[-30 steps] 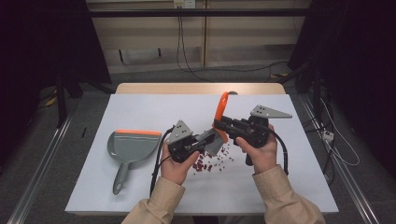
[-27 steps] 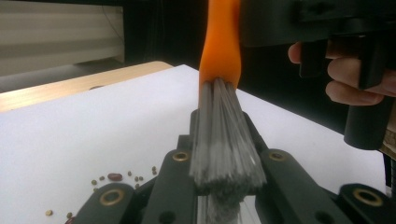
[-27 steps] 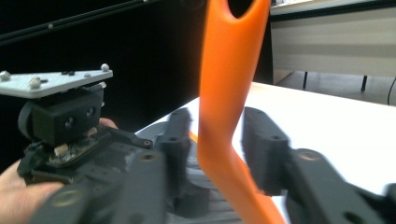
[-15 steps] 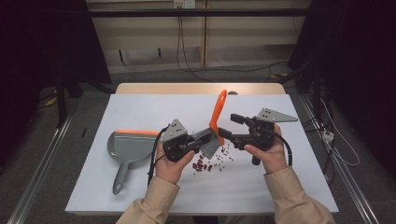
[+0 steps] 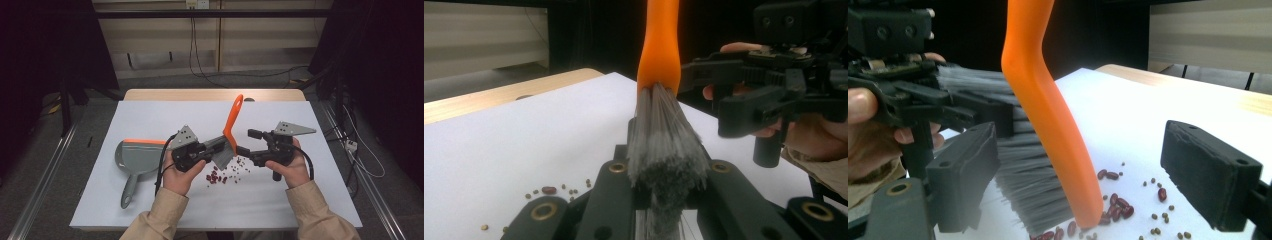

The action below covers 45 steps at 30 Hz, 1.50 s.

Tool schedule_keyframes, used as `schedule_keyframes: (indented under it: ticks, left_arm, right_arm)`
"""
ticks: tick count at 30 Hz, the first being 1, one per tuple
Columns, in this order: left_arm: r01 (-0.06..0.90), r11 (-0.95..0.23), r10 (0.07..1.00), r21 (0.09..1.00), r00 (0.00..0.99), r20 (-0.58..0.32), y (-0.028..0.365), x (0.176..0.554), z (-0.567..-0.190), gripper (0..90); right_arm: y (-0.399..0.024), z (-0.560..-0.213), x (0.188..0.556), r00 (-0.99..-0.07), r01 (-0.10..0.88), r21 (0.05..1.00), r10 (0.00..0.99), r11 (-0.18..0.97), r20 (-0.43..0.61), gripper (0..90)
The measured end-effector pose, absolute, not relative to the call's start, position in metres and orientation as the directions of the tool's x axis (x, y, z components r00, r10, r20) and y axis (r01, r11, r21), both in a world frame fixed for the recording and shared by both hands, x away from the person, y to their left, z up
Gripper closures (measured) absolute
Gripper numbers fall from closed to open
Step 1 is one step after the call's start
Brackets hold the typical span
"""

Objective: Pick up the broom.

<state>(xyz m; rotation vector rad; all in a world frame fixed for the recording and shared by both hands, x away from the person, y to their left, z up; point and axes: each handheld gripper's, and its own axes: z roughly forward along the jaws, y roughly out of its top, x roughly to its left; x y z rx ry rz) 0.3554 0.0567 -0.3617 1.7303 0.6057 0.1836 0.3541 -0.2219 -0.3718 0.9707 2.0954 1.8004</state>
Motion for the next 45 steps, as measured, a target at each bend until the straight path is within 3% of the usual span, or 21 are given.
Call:
schedule_keyframes:
  ticks: [14,23,33,45]
  left_arm:
    - [0.301,-0.129,0.471,0.945,0.857,-0.208,0.055,0.356,-0.361,82.0]
    - [0.299,-0.109,0.437,0.948,0.871,-0.224,0.052,0.356,-0.359,84.7]
    - [0.289,-0.062,0.402,0.955,0.883,-0.241,0.051,0.357,-0.356,85.2]
    - [0.315,-0.019,0.394,0.949,0.874,-0.283,0.057,0.361,-0.36,83.9]
  right_arm:
    - [-0.215,-0.381,0.356,-0.792,0.35,0.934,0.555,0.069,0.256,18.0]
    - [-0.206,-0.393,0.361,-0.838,0.355,0.93,0.475,0.098,0.269,23.8]
    - [-0.204,-0.397,0.364,-0.868,0.35,0.932,0.409,0.098,0.283,38.7]
    - [-0.219,-0.392,0.364,-0.88,0.366,0.924,0.363,0.109,0.306,69.2]
